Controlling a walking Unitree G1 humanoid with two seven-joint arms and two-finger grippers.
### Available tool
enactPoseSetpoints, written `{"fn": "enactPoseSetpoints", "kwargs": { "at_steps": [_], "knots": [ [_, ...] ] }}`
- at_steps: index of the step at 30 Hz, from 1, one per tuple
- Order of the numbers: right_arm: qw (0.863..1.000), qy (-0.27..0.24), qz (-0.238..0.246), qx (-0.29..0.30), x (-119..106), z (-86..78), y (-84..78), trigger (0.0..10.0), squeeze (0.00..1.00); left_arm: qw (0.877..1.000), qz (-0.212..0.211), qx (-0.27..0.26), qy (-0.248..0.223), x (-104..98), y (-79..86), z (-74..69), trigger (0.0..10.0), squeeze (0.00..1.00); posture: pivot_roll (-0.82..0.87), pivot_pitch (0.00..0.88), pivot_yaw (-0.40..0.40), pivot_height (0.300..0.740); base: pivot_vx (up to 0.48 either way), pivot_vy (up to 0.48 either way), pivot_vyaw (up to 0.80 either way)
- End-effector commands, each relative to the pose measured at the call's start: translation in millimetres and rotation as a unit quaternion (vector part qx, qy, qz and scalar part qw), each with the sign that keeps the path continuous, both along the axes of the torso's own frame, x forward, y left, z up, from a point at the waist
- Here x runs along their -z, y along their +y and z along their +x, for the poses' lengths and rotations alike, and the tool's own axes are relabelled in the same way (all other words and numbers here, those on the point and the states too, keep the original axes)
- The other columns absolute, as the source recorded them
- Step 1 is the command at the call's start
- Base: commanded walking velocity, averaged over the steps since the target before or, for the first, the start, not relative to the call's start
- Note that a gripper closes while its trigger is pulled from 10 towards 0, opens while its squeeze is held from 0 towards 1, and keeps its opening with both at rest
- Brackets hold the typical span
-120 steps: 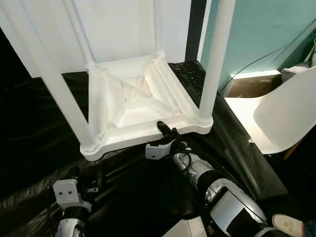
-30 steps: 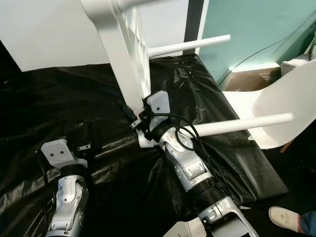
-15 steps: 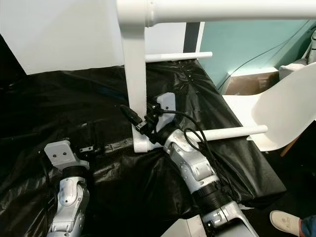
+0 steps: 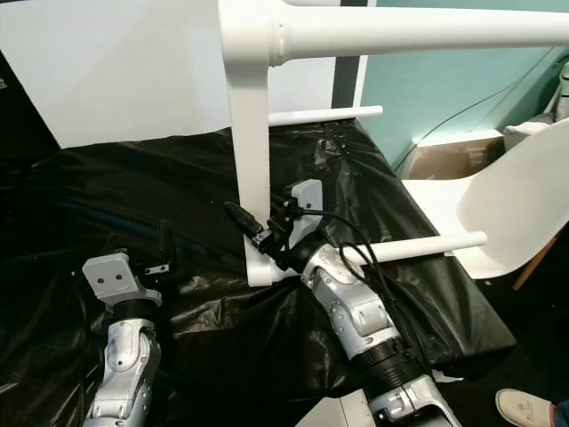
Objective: Building children table
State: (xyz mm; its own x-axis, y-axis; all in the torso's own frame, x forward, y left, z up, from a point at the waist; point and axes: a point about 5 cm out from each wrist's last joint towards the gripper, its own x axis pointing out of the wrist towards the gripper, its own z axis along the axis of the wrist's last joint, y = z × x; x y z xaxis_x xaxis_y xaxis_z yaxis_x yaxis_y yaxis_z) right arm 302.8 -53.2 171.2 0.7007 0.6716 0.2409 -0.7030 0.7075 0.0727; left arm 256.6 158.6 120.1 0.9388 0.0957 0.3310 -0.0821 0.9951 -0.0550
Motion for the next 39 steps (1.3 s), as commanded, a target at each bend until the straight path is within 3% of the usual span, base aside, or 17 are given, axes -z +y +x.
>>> {"fn": "enactPoseSetpoints", "kwargs": {
  "at_steps": [1, 2, 3, 5, 6, 12, 13, 22, 27, 34, 39],
  "knots": [
    [0.997, 0.046, -0.028, 0.049, 22, 5.4, -12.6, 10.0, 0.22, 0.999, 0.019, 0.026, 0.018, 7, -1.5, -1.1, 10.0, 0.0, -0.02, 0.0, 0.061, 0.74, 0.0, 0.0, 0.0],
    [0.992, 0.037, -0.057, 0.103, 24, 12.0, -19.6, 10.0, 0.18, 0.999, 0.02, 0.028, 0.02, 7, -2.0, -1.1, 10.0, 0.0, -0.03, 0.0, 0.063, 0.74, 0.0, 0.0, 0.0],
    [0.985, 0.033, -0.075, 0.154, 27, 17.6, -27.4, 10.0, 0.21, 0.999, 0.021, 0.03, 0.02, 7, -2.9, -0.8, 10.0, 0.0, -0.03, 0.0, 0.065, 0.74, 0.0, 0.0, 0.0],
    [0.985, 0.033, -0.075, 0.154, 27, 17.6, -27.4, 10.0, 0.21, 0.999, 0.021, 0.03, 0.02, 7, -2.9, -0.8, 10.0, 0.0, -0.03, 0.0, 0.065, 0.74, 0.0, 0.0, 0.0],
    [0.978, 0.027, -0.083, 0.19, 28, 20.5, -32.9, 10.0, 1.0, 0.999, 0.021, 0.032, 0.02, 7, -3.8, -0.2, 10.0, 0.0, -0.03, 0.0, 0.068, 0.74, 0.0, 0.0, 0.0],
    [0.975, 0.015, -0.099, 0.199, 26, 20.5, -29.1, 10.0, 1.0, 0.999, 0.022, 0.039, 0.02, 7, -5.5, 1.6, 10.0, 0.0, -0.03, 0.0, 0.072, 0.74, 0.0, 0.0, 0.0],
    [0.976, 0.011, -0.108, 0.19, 27, 19.0, -25.9, 10.0, 0.0, 0.999, 0.023, 0.039, 0.02, 7, -5.5, 1.6, 10.0, 0.0, -0.03, 0.0, 0.073, 0.74, 0.0, 0.0, 0.0],
    [0.973, -0.035, -0.147, 0.173, 25, 12.1, -16.2, 10.0, 0.0, 0.999, 0.025, 0.041, 0.023, 9, -4.9, 0.6, 10.0, 0.0, -0.03, 0.0, 0.075, 0.74, 0.0, 0.0, 0.0],
    [0.961, -0.095, -0.171, 0.196, 14, 12.2, -14.9, 10.0, 0.0, 0.999, 0.026, 0.042, 0.022, 8, -5.2, 1.9, 10.0, 0.0, -0.03, 0.0, 0.074, 0.74, 0.0, 0.0, 0.0],
    [0.953, -0.118, -0.143, 0.241, 1, 9.5, -23.9, 10.0, 0.0, 0.998, 0.027, 0.045, 0.022, 9, -5.6, 1.4, 10.0, 0.0, -0.03, 0.0, 0.074, 0.74, 0.0, 0.0, 0.0],
    [0.955, -0.11, -0.134, 0.241, 1, 4.0, -29.9, 10.0, 0.0, 0.998, 0.027, 0.047, 0.022, 9, -5.9, 2.0, 10.0, 0.0, -0.03, 0.0, 0.074, 0.74, 0.0, 0.0, 0.0]
  ]
}}
